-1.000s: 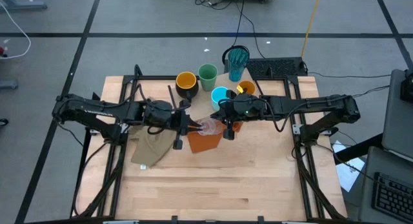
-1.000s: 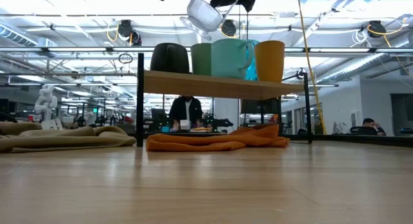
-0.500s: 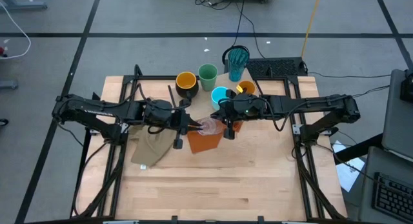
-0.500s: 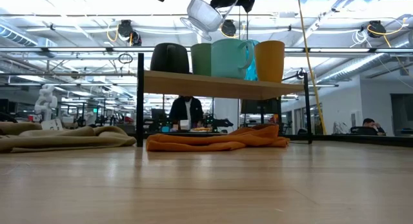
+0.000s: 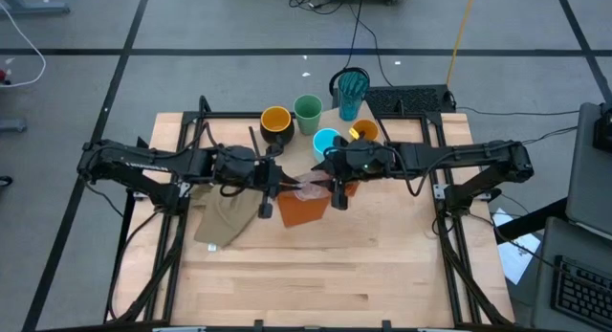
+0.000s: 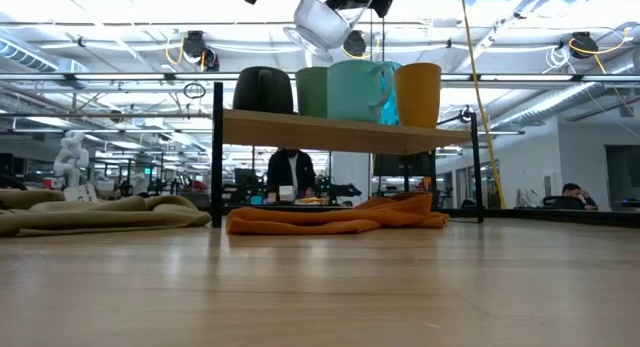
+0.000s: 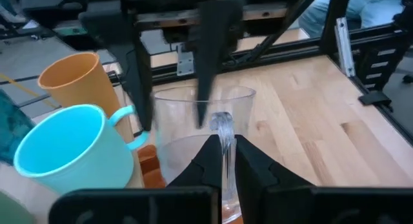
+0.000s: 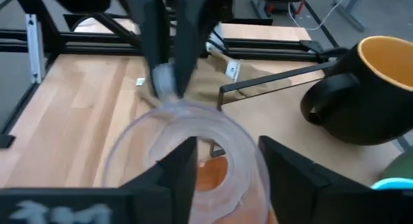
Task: Stack small to large cups/mugs on shelf
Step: Put the transparent mug on the shelf
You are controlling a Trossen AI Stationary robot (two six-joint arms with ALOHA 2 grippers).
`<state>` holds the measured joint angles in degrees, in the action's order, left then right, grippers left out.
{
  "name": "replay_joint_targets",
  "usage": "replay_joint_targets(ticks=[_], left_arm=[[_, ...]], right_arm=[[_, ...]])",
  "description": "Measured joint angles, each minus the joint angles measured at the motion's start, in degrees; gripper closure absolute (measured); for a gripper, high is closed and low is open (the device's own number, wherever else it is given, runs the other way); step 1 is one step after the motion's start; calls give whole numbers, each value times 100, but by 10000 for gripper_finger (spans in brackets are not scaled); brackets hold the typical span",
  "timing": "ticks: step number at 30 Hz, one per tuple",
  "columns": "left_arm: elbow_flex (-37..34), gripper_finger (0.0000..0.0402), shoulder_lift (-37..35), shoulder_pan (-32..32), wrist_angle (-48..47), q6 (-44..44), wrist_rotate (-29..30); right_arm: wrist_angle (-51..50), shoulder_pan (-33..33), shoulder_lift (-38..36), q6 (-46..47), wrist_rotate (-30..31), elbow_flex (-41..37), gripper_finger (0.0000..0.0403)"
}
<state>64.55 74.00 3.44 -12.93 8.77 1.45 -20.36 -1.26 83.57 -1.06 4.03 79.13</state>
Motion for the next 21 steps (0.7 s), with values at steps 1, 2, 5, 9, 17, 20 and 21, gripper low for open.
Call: replay_joint_targets(ticks=[1,2,5,9,17,20,21], left_arm=[[0,384,0,-2,-10,-7,11],[0,384,0,-2,-12,-13,13],[0,384,0,1,-24,-8,16],[0,384,0,1,-23,-9,18],[0,384,0,-36,-33,-16,19],[0,384,0,-54,-37,-27,20],[0,384,0,-54,-37,-26,20]], right_arm=[[-23,-7,0,29,7,2,240],[-33,-7,0,35,-2,2,227],[-2,-4,0,20,-2,2,191],[20,-4,0,6,13,2,162],[5,-2,0,-165,33,2,156],[16,2,-41,-251,44,2,156],[30,2,-62,-284,49,2,156]])
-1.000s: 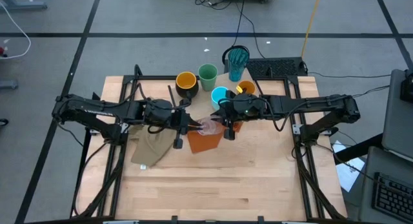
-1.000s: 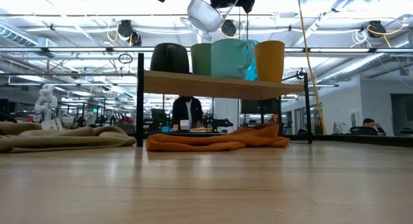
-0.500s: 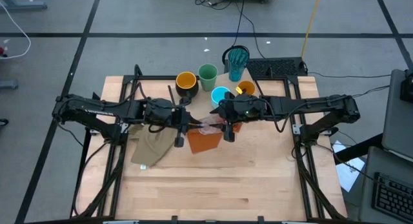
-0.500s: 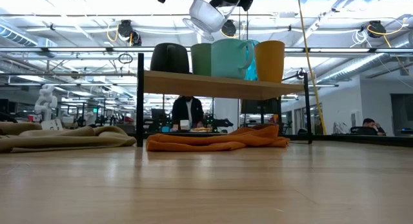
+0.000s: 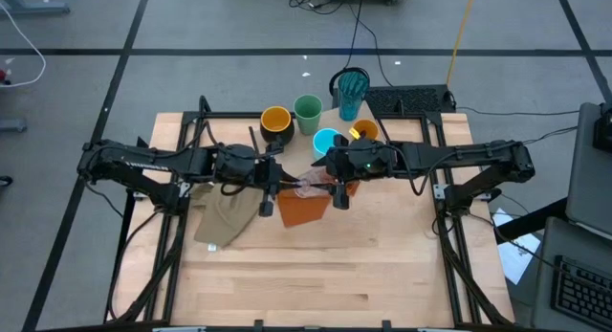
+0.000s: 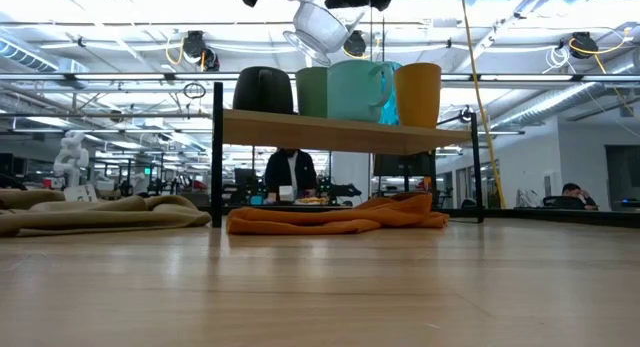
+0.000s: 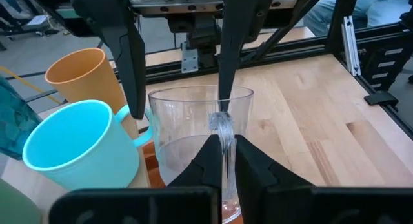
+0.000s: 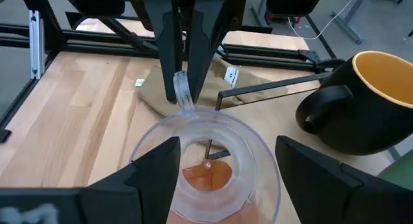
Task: Stack small to large cups/mugs on shelf
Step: Put the transparent mug on the shelf
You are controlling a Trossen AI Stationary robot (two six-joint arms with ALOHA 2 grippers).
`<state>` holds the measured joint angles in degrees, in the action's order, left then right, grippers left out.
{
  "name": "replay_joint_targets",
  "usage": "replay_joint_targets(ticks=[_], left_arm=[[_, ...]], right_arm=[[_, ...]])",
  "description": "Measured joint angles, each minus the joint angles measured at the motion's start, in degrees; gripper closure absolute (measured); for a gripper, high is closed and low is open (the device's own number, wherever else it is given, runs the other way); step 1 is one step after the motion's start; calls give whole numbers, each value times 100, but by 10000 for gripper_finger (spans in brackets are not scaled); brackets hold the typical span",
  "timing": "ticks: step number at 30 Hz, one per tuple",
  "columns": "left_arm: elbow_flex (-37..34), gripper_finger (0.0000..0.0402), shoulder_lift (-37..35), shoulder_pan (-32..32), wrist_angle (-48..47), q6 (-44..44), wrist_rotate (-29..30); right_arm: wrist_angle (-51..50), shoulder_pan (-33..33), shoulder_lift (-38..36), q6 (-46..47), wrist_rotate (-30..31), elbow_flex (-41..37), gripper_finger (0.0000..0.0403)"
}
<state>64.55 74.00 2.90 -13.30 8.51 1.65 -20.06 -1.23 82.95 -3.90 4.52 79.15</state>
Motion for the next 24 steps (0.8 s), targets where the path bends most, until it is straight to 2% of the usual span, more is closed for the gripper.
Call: replay_joint_targets(ticks=[9,14,18,21,24], left_arm=[[0,384,-33,2,-2,11,228],[0,384,-87,34,-61,-71,637],[0,384,-97,198,-16,-114,1070],[0,384,-158,379,-37,-113,1616],[0,384,-180,600,74,-108,2249]], right_arm=[[0,0,-417,-49,17,0,156],[87,-2,-909,-314,157,0,156],[301,-127,-1499,-722,722,-2,156],[467,-323,-1907,-919,1061,0,156],[500,-496,-2135,-948,1099,0,156]])
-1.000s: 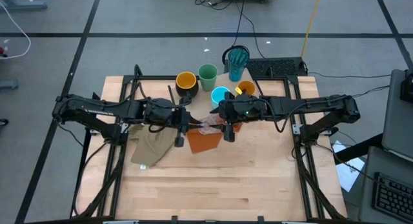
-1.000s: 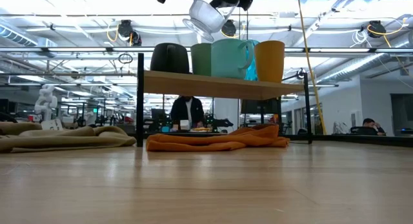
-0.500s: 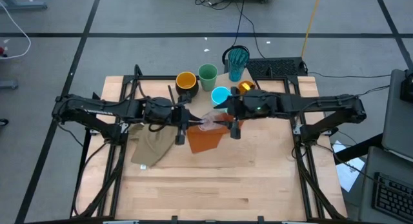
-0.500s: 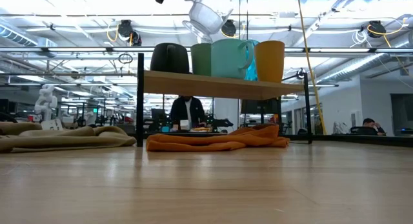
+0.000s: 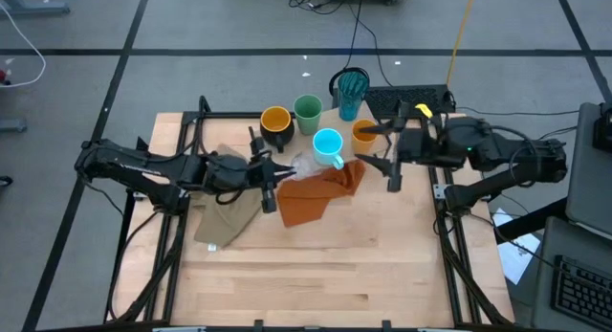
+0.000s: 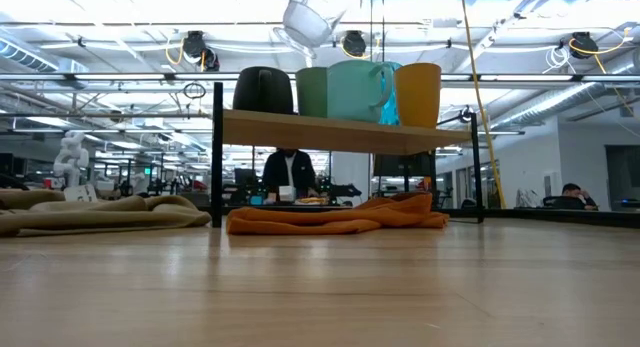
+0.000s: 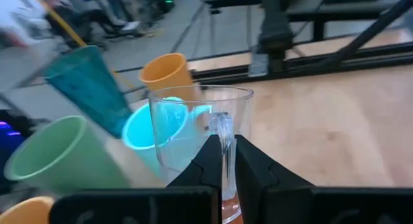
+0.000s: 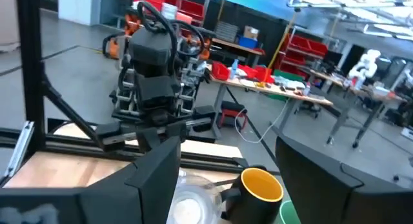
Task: Stack small to large cups/mugs on shelf
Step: Put the transparent mug on the shelf
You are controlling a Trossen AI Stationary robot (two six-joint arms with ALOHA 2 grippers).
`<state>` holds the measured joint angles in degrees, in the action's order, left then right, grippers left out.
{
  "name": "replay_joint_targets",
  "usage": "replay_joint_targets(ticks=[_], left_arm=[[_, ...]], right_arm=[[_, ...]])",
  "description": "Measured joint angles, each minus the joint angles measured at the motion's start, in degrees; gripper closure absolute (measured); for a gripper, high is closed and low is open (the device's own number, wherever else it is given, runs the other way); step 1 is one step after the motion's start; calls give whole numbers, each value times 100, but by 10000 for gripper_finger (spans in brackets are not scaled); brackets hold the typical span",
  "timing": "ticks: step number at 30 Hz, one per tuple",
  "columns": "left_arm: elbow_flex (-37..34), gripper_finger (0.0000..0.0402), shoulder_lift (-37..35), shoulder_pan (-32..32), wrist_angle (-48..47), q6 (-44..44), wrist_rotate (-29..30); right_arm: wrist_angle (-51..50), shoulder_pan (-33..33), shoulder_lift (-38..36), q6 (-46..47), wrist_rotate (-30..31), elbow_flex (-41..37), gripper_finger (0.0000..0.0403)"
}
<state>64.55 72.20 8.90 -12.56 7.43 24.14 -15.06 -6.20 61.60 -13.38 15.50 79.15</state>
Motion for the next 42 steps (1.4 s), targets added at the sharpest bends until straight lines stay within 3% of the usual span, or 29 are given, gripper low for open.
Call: replay_joint_targets(ticks=[9,16,34,42], left_arm=[[-243,384,70,423,563,-71,1780],[-707,384,70,482,1607,-134,2240],[-1974,385,76,464,3598,-314,2446],[-2381,385,398,464,4549,-405,2456]], right_arm=[[-223,-397,138,-589,410,-2,156],[-408,-404,200,-615,420,-2,156],[-510,-404,197,-514,420,-2,156],[-530,-404,197,-429,420,-2,156]])
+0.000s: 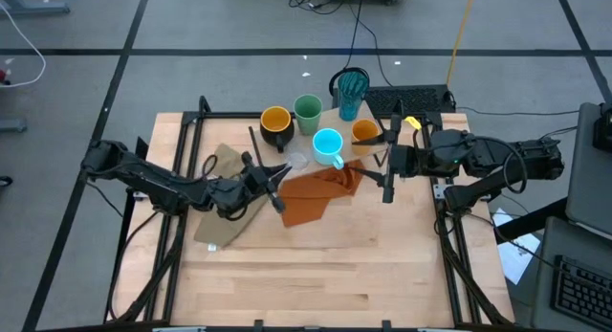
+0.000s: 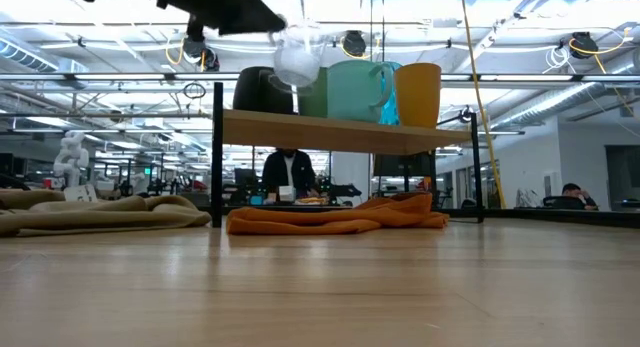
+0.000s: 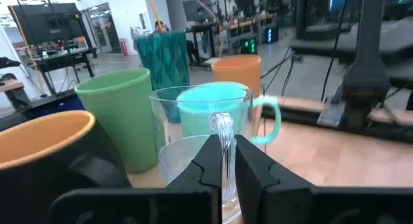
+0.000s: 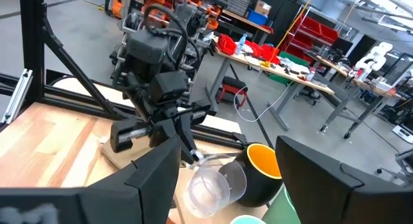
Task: Stack small to large cups/mugs on shelf
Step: Put the transparent mug on the shelf
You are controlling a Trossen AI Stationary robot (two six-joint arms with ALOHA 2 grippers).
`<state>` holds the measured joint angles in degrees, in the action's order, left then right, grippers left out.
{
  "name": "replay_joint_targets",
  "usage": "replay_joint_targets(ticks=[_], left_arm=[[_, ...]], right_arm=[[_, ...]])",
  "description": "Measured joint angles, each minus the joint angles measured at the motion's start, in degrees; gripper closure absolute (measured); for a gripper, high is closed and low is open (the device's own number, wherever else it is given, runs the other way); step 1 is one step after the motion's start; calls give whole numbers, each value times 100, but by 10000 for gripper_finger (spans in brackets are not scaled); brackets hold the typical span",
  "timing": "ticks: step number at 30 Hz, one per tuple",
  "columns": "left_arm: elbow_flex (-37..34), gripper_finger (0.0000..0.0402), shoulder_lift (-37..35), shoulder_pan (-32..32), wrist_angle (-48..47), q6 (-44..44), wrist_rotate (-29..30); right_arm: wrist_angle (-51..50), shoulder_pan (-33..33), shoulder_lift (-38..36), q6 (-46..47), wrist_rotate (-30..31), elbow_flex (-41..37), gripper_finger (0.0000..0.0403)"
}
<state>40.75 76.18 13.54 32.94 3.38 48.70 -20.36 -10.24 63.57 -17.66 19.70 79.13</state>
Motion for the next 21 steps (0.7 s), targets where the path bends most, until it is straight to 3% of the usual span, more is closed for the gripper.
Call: replay_joint_targets(ticks=[8,21], left_arm=[[-4,385,601,9,594,104,160],[-4,385,717,393,766,258,1332]], right_arm=[[-179,0,0,162,-2,0,156],[-219,2,0,198,-2,0,156]])
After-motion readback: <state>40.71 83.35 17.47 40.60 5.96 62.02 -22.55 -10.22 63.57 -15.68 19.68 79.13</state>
